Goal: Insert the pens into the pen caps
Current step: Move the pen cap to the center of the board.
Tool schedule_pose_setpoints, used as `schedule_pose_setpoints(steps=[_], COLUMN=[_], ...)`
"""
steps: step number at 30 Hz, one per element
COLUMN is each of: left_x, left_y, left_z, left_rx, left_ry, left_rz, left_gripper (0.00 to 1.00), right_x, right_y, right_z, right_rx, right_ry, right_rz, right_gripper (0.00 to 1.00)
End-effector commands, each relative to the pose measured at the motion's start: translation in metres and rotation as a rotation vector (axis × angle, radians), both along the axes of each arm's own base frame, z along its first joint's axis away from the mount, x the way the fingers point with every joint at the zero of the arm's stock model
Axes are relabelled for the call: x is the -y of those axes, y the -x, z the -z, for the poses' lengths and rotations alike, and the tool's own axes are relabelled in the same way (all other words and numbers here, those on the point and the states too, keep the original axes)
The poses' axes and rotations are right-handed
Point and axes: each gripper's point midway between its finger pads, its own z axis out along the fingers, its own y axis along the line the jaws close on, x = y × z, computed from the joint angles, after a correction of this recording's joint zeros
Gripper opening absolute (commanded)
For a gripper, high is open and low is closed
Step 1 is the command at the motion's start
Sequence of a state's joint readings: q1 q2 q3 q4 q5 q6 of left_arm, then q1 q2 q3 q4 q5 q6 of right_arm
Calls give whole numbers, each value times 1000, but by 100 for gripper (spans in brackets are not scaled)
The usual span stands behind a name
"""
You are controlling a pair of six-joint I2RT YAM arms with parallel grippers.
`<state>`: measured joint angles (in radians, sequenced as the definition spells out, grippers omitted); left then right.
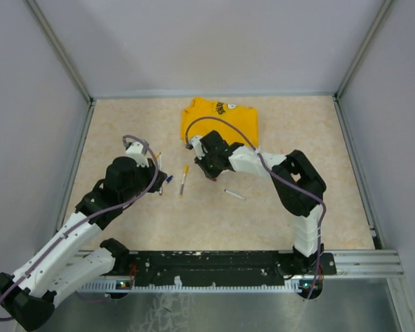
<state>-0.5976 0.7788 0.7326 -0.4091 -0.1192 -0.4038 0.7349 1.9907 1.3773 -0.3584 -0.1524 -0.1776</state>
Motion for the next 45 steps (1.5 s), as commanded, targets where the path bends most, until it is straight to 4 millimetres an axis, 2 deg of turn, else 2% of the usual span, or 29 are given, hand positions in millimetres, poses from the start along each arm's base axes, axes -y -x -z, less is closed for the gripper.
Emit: schedule_pose_setpoints(steps=[1, 5, 8, 11, 19, 27, 30, 37, 45], left_x=[5, 8, 11, 15, 21, 24, 25, 24, 24], left_y=[-5, -8, -11, -13, -16, -17, -16, -15, -14], left_z=[-2, -1, -2, -3, 0, 2, 4, 9, 10], left_rx=[19, 18, 24, 29, 18, 13, 8, 3, 3], left_ry=[18, 21, 30, 40, 45, 52, 52, 48, 50], left_rz=[11, 17, 20, 28, 45, 54, 55, 58, 57], left_gripper=[0, 0, 0, 0, 0, 0, 0, 0, 0], right_x=[3, 15, 27, 32, 56, 70, 70, 67, 74], right_y=[14, 43, 56, 69, 102, 113, 114, 119, 123], right_z=[-39, -34, -29, -37, -31, -12, -9, -8, -14], right_rx=[84, 65, 78, 90, 84, 60, 48, 20, 28], right_ry=[-36, -62, -115, -195, -180, -118, -114, -116, -53], right_rz=[211, 355, 497, 599, 728, 739, 740, 724, 673], right_gripper=[15, 15, 12, 11, 13, 14, 19, 34, 39])
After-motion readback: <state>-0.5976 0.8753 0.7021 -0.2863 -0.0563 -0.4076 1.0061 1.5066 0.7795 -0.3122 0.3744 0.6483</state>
